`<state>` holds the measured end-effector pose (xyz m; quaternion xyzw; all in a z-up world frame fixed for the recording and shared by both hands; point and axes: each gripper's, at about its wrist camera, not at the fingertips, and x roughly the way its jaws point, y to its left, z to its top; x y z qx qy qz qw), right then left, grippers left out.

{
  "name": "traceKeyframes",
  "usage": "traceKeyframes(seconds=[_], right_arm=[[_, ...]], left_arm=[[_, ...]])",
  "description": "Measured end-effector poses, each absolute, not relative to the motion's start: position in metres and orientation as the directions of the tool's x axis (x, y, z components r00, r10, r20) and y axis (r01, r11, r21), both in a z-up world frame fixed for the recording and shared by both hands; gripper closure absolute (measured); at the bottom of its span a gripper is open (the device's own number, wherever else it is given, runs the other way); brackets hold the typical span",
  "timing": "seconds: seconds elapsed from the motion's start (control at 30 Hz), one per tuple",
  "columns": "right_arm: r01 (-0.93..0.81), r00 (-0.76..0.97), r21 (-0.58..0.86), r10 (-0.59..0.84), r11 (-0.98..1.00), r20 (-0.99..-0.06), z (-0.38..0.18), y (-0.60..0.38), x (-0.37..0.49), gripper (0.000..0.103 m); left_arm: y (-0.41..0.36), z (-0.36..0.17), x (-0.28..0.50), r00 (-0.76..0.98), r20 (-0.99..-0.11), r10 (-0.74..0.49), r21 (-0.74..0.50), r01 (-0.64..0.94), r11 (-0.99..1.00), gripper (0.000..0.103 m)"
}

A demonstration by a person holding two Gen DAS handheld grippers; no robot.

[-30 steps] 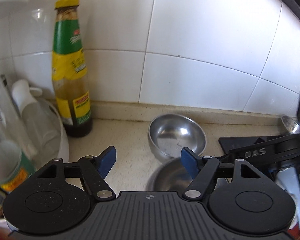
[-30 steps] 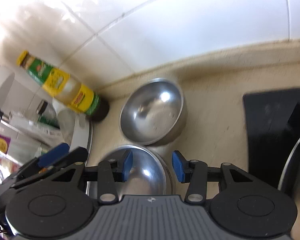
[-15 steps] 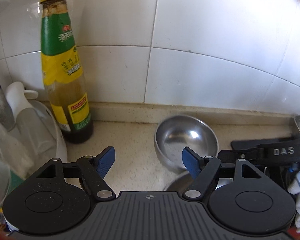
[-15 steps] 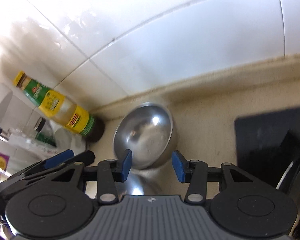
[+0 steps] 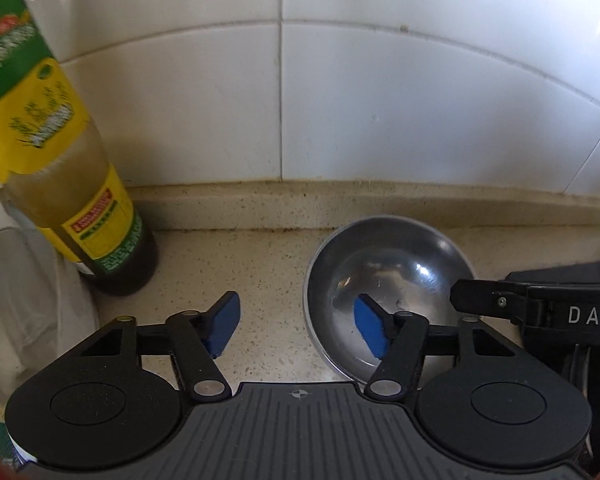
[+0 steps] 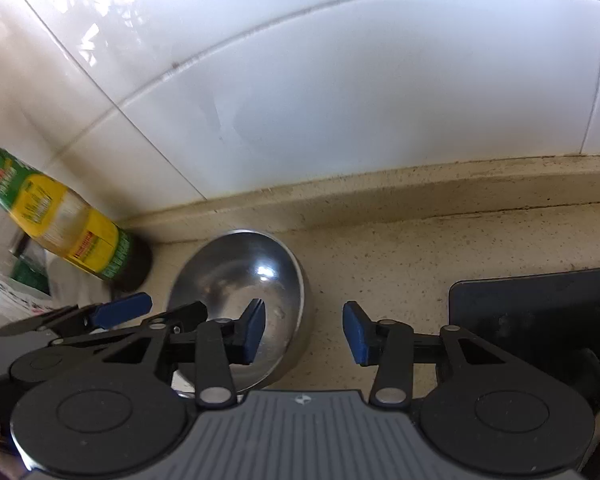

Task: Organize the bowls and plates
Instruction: 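Grasp the rim of the steel bowl with the left gripper, then carry the bowl with the left gripper and lower it onto the bowl stack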

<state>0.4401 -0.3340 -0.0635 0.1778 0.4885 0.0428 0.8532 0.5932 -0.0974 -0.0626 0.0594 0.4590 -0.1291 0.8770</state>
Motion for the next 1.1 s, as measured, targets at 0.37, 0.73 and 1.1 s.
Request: traceKeyframes(seconds=[0.37,0.73,1.1], right_arm=[[0.084,0.478,0.396,0.312,0.914,-0.821,-0.083,-0.330,0.444,0.083],[0.078,0.546,0.411,0.306,0.908,-0.780,-0.057,-0.337,0.435,0.087],[0.050,0.623,0.405,0.288,0.913,-0.727,-0.014,-0.336,0.416,0.087]], left_arm=[[-0.112,-0.085,0.605,0.502,-0.849,-0.163,0.014,0.331,0.944,0.067],[-0.122,-0.055,0.588,0.604,-0.779,-0.168,0.068,0.347,0.936,0.066],[-0.119,-0.016,0.569,0.661,-0.723,-0.200,0.056,0.344,0.937,0.064]])
